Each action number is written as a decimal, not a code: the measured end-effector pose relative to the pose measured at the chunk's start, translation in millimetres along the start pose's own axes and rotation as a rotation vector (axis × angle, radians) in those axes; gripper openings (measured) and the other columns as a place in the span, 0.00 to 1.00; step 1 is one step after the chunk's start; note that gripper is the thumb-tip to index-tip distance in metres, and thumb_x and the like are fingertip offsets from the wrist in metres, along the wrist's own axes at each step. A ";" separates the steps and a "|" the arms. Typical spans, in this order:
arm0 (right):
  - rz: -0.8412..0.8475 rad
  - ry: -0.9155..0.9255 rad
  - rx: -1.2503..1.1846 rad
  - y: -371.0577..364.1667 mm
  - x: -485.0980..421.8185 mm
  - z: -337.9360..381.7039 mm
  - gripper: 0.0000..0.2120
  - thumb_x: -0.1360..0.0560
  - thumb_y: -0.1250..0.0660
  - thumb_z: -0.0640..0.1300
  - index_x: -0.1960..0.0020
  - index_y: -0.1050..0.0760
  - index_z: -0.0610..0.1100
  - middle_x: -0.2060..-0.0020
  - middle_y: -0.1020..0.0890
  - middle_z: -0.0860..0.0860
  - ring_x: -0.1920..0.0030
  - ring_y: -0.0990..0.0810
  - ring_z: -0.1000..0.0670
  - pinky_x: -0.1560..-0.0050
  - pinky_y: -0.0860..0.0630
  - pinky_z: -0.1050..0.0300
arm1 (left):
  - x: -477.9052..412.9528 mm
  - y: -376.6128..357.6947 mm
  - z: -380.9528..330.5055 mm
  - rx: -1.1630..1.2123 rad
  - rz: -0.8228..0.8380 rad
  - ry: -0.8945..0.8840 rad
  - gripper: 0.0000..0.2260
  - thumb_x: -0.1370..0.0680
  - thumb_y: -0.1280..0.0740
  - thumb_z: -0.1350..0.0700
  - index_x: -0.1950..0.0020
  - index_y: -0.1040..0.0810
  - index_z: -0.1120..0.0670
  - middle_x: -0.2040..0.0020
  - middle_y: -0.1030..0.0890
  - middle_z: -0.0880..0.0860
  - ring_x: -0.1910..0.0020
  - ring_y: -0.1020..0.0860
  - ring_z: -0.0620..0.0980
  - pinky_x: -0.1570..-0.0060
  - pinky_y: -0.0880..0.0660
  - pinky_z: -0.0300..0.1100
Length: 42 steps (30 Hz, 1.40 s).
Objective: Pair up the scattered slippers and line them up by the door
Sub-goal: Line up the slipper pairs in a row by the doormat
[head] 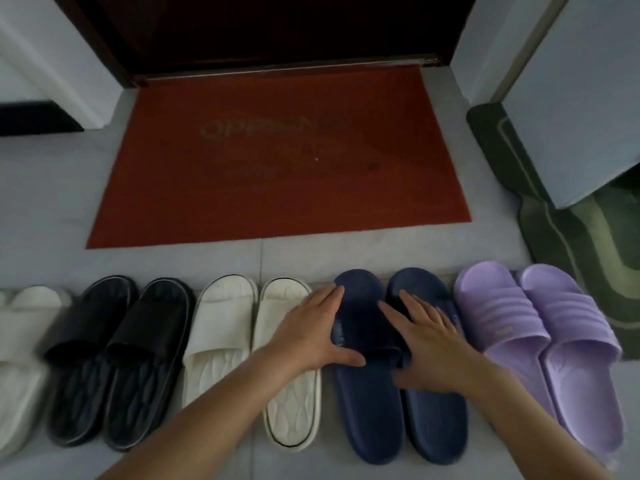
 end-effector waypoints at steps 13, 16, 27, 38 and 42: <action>0.066 0.418 0.108 -11.7 -88.9 147.1 0.39 0.28 0.36 0.59 0.27 0.59 0.65 0.26 0.43 0.51 0.29 0.41 0.45 0.38 0.31 0.47 | 82.3 43.8 151.5 -0.025 -0.033 0.243 0.44 0.34 0.27 0.38 0.25 0.43 0.49 0.26 0.39 0.46 0.27 0.44 0.48 0.29 0.40 0.44; 0.032 0.419 0.106 -10.9 -89.7 145.2 0.35 0.27 0.39 0.61 0.28 0.57 0.66 0.28 0.41 0.52 0.31 0.38 0.46 0.44 0.28 0.49 | 84.3 41.0 149.6 -0.018 -0.060 0.245 0.42 0.35 0.27 0.38 0.26 0.41 0.48 0.28 0.37 0.45 0.28 0.42 0.47 0.31 0.38 0.43; 0.114 0.412 0.095 -7.0 -84.1 177.4 0.45 0.35 0.42 0.73 0.25 0.58 0.62 0.23 0.56 0.53 0.24 0.55 0.49 0.28 0.51 0.52 | 88.9 69.5 164.3 -0.078 0.085 0.153 0.52 0.37 0.27 0.35 0.23 0.52 0.52 0.22 0.48 0.50 0.24 0.51 0.49 0.27 0.45 0.47; 0.136 0.370 0.247 -14.8 -108.3 349.6 0.47 0.27 0.36 0.60 0.25 0.67 0.54 0.23 0.53 0.44 0.26 0.43 0.42 0.32 0.34 0.46 | 148.8 129.5 327.4 -0.318 0.273 0.208 0.52 0.35 0.27 0.37 0.23 0.54 0.53 0.22 0.50 0.54 0.24 0.48 0.57 0.26 0.46 0.49; 0.117 0.146 0.309 -19.9 -134.2 370.6 0.45 0.27 0.34 0.55 0.25 0.66 0.59 0.24 0.53 0.40 0.34 0.30 0.38 0.42 0.27 0.47 | 145.9 124.8 338.2 -0.362 0.131 0.052 0.40 0.29 0.30 0.46 0.24 0.47 0.50 0.25 0.42 0.53 0.31 0.37 0.61 0.32 0.35 0.53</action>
Point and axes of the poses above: each hand's wrist, its own x-axis away from the middle knuckle, its own y-axis out of the back of the hand, z = x × y, the point moved 7 cm from there along -x, towards the middle knuckle
